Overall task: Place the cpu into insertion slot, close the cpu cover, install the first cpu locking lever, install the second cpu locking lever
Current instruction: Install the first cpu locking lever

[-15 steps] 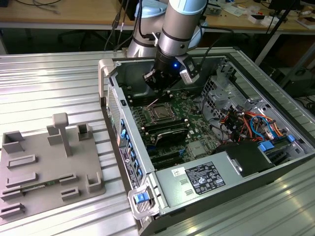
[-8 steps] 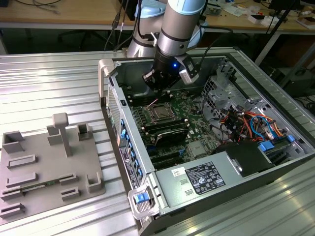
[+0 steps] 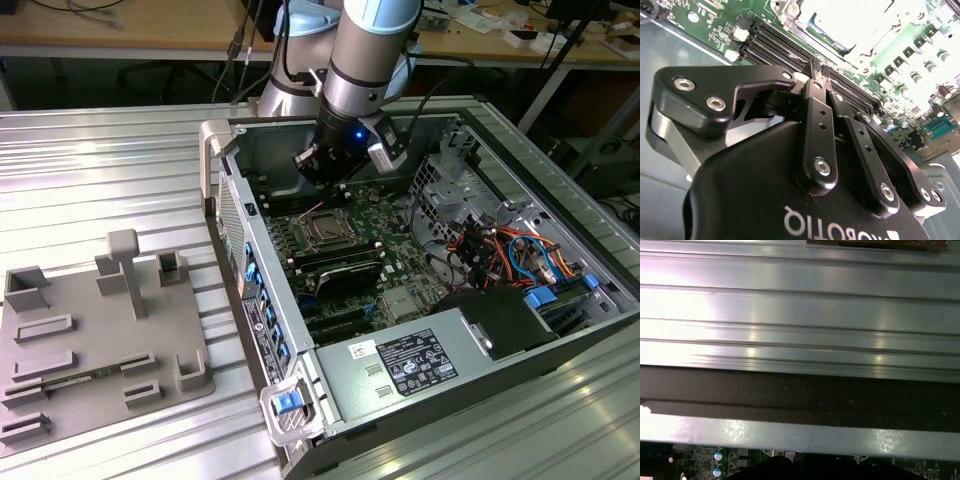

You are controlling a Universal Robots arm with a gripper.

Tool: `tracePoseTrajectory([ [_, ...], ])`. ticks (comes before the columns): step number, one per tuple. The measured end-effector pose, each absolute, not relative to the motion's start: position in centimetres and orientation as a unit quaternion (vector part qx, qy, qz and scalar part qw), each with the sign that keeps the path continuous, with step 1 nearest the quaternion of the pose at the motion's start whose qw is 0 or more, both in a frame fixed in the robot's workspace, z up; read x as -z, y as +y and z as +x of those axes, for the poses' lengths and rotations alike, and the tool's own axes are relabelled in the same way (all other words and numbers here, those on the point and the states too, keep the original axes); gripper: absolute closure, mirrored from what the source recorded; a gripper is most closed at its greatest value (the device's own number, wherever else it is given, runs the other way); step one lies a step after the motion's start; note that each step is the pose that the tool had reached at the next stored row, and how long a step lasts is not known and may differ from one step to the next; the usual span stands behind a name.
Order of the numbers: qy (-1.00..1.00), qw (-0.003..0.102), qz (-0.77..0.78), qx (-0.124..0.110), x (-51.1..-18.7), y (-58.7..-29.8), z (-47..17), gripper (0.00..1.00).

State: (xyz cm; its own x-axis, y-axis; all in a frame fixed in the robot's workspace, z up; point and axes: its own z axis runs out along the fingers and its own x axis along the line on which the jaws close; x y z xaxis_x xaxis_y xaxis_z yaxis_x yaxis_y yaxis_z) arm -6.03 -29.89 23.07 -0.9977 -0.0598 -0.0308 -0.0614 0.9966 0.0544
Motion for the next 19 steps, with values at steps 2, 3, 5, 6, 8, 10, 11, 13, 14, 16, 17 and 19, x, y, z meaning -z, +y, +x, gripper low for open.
tracePoseTrajectory([
  [2, 0.999, 0.015, -0.030, -0.028, -22.9, -29.9, -5.8, 0.89],
  [3, 0.999, 0.015, -0.030, -0.028, -22.8, -29.9, -5.7, 0.89],
  [5, 0.999, 0.015, -0.030, -0.028, -22.6, -29.9, -5.6, 0.89],
  [6, 0.999, 0.015, -0.030, -0.028, -22.5, -29.9, -5.5, 0.89],
  [8, 0.999, 0.015, -0.030, -0.028, -22.3, -29.9, -5.3, 0.89],
  [10, 0.999, 0.015, -0.030, -0.028, -22.1, -29.9, -5.2, 0.89],
  [11, 0.999, 0.015, -0.030, -0.028, -22.0, -29.9, -5.1, 0.89],
  [13, 0.999, 0.015, -0.030, -0.028, -21.8, -29.9, -4.9, 0.89],
  [14, 0.999, 0.015, -0.030, -0.028, -21.7, -29.9, -4.9, 0.89],
  [16, 0.999, 0.015, -0.030, -0.028, -21.4, -29.9, -4.7, 0.89],
  [17, 0.999, 0.015, -0.030, -0.028, -21.3, -29.9, -4.7, 0.89],
  [19, 0.999, 0.015, -0.030, -0.028, -21.2, -29.9, -4.7, 0.89],
])
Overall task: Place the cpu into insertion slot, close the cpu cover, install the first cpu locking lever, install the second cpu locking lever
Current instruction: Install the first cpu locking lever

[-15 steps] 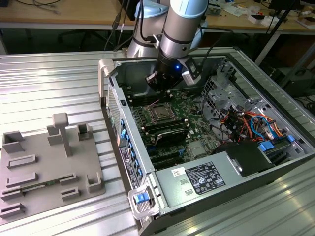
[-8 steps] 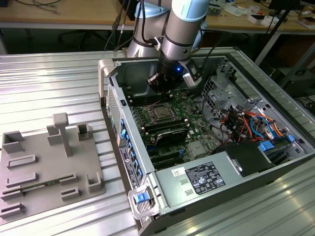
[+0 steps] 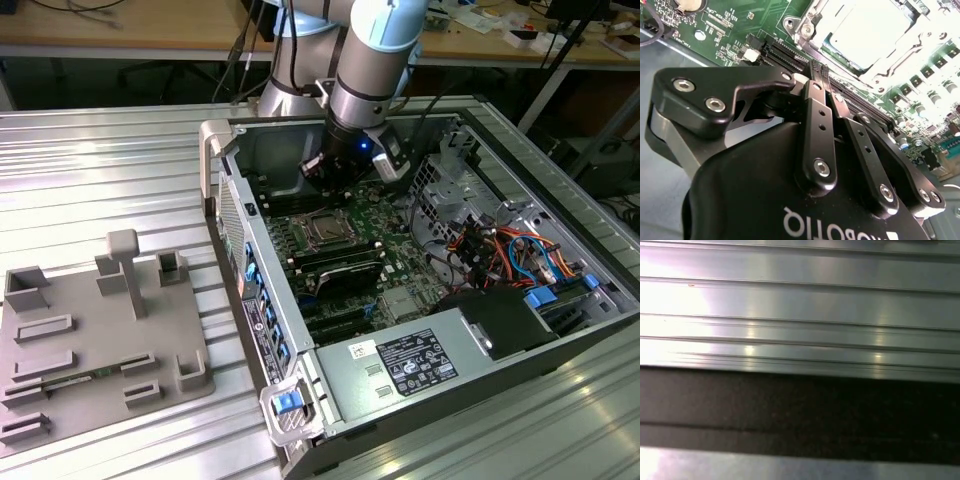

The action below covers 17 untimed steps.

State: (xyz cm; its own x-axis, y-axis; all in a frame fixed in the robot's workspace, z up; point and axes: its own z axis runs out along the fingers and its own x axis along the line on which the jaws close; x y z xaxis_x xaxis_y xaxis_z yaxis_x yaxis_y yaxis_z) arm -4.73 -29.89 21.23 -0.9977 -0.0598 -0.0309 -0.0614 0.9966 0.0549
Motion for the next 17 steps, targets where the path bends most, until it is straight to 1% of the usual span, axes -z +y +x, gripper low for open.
tracePoseTrajectory([
  [17, 0.999, 0.014, -0.030, -0.032, -20.84, -29.89, -4.64, 0.89],
])
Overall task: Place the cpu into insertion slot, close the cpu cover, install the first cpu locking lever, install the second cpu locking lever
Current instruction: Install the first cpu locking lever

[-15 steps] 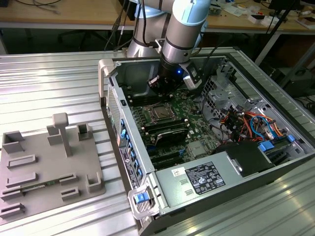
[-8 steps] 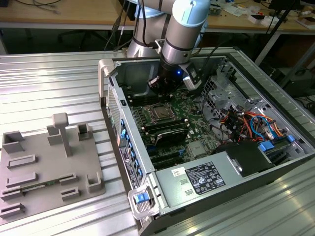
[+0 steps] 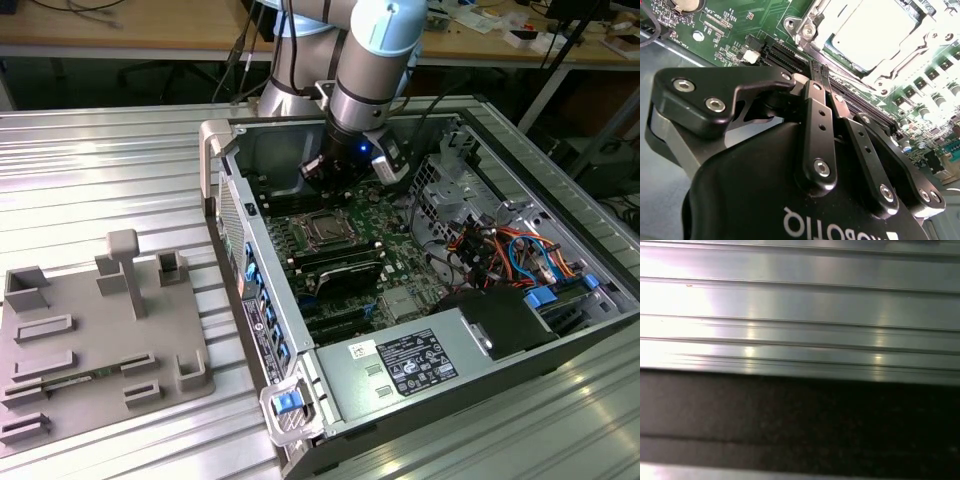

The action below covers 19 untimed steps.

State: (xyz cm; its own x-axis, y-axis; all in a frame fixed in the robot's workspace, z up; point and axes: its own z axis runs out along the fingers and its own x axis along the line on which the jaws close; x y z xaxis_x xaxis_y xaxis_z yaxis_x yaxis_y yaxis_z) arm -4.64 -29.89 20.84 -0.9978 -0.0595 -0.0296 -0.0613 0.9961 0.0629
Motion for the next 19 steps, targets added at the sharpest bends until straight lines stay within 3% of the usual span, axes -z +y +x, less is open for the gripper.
tracePoseTrajectory([
  [19, 0.999, 0.013, -0.030, -0.032, -20.47, -30.48, -4.42, 0.89],
])
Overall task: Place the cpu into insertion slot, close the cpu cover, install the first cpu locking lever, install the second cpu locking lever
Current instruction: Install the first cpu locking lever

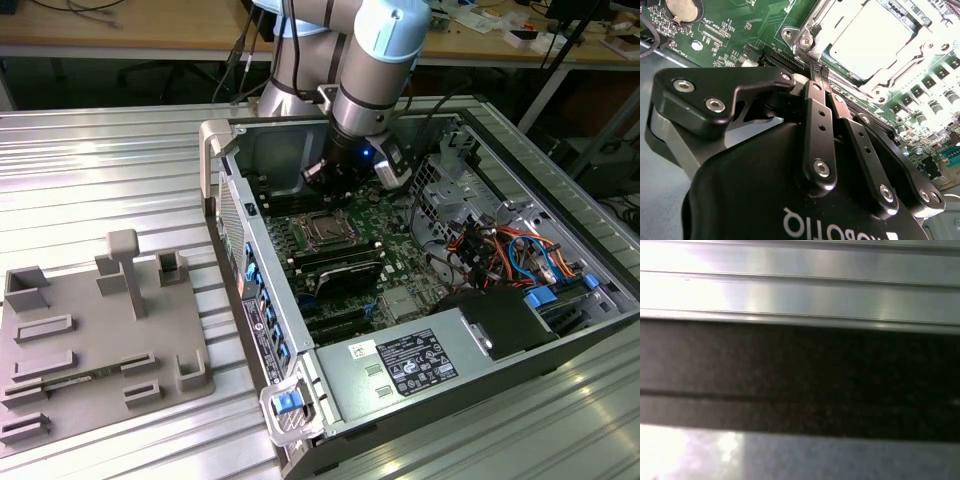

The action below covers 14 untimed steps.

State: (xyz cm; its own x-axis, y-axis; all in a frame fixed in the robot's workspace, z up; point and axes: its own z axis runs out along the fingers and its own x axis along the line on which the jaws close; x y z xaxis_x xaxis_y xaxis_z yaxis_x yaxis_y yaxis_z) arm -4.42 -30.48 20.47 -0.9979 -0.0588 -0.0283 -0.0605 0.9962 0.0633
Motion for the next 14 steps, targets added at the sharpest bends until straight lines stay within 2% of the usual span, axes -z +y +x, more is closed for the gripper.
tracePoseTrajectory([
  [14, 0.999, 0.013, -0.030, -0.034, -20.65, -30.53, -4.30, 0.89],
])
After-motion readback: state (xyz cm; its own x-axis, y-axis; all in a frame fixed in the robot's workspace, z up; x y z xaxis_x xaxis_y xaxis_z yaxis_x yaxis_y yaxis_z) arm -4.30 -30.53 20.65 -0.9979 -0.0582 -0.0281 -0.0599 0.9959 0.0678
